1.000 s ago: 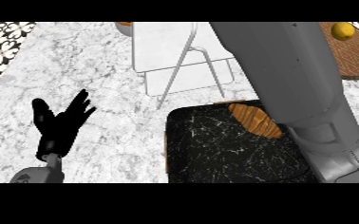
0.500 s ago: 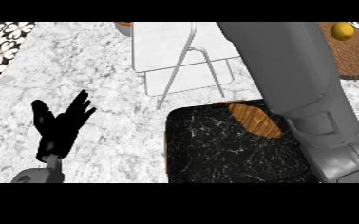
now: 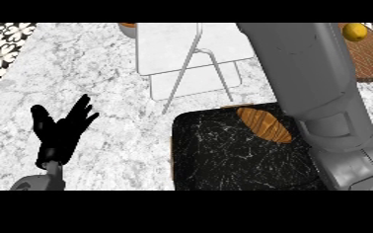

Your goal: Pick the bell pepper from the tray and place it in the tiered shelf

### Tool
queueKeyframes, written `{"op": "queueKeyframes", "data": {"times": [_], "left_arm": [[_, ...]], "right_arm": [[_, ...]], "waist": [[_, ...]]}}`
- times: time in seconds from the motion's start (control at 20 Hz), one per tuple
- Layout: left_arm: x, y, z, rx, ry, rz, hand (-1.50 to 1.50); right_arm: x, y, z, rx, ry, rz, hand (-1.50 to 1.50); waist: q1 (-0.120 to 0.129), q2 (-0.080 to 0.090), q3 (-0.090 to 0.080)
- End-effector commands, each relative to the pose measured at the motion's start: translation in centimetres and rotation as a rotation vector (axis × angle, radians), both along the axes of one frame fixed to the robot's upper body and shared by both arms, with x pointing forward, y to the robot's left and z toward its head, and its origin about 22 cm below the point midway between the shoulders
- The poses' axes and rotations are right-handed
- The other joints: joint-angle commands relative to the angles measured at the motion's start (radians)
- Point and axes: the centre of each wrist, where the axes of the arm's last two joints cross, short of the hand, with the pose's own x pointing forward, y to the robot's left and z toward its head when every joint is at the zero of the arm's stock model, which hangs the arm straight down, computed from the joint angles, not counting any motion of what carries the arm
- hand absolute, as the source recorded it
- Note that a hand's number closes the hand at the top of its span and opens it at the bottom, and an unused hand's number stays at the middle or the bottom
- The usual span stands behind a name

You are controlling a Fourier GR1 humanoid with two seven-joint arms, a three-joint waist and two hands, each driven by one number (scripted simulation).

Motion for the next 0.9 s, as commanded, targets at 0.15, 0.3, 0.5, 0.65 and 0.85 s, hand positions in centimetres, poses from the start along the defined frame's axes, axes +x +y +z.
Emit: {"op": "queueKeyframes", "data": {"times": [0.15,0.3,0.5,0.65,0.85], "left_arm": [[-1.0,-1.1,-1.8,-0.008,0.049,0.013,0.0],[-0.2,-0.3,0.4,-0.008,0.046,0.014,0.0],[-0.2,-1.4,-0.5,-0.002,0.053,0.018,0.0],[0.2,-1.3,-0.6,0.005,0.047,0.013,0.0],[-0.5,-0.5,-1.9,0.002,0.064,0.018,0.0]], "right_arm": [[0.0,-0.8,0.5,0.302,0.003,0.011,-1.5],[0.6,-1.6,1.6,0.401,-0.007,-0.012,-1.5],[0.4,-3.0,3.6,0.552,-0.012,-0.019,-1.5],[0.6,-5.5,2.4,0.575,-0.082,-0.116,-1.5],[0.5,-8.9,4.2,0.561,-0.149,-0.265,-1.5]], "waist": [[0.001,0.003,-0.005],[0.012,0.005,-0.005],[0.008,0.005,-0.005],[-0.006,0.002,-0.005],[-0.012,0.002,-0.006]]}}
